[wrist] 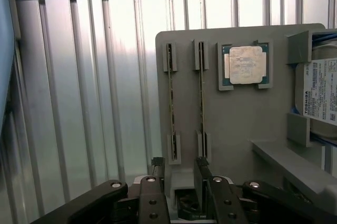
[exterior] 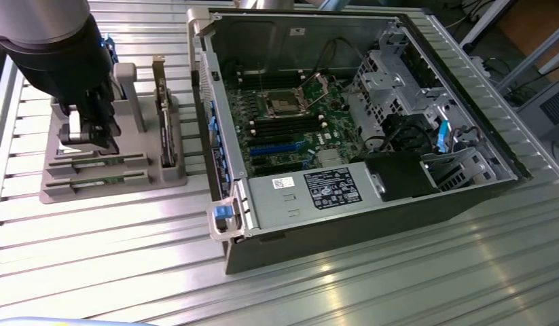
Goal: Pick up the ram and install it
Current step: 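Pick up the ram and move it above insertion slot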
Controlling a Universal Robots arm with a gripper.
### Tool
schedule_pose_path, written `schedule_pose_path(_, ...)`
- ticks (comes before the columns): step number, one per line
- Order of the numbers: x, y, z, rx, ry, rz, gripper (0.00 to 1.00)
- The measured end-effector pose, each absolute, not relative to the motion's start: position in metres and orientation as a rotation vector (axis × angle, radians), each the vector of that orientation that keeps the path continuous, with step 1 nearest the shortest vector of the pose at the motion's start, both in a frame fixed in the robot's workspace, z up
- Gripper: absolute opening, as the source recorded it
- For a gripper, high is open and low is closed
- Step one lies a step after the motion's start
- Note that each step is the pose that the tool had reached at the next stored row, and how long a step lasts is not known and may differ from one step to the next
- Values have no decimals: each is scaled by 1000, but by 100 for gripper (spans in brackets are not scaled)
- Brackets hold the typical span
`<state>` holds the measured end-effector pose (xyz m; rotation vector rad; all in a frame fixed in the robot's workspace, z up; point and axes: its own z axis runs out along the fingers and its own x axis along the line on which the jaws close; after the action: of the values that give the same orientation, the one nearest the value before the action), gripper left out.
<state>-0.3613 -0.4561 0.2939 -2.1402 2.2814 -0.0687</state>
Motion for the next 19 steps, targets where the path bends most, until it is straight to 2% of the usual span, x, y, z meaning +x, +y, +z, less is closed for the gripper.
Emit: schedule_pose_path(19, -362, -456, 287, -2141, 2282, -70, 36)
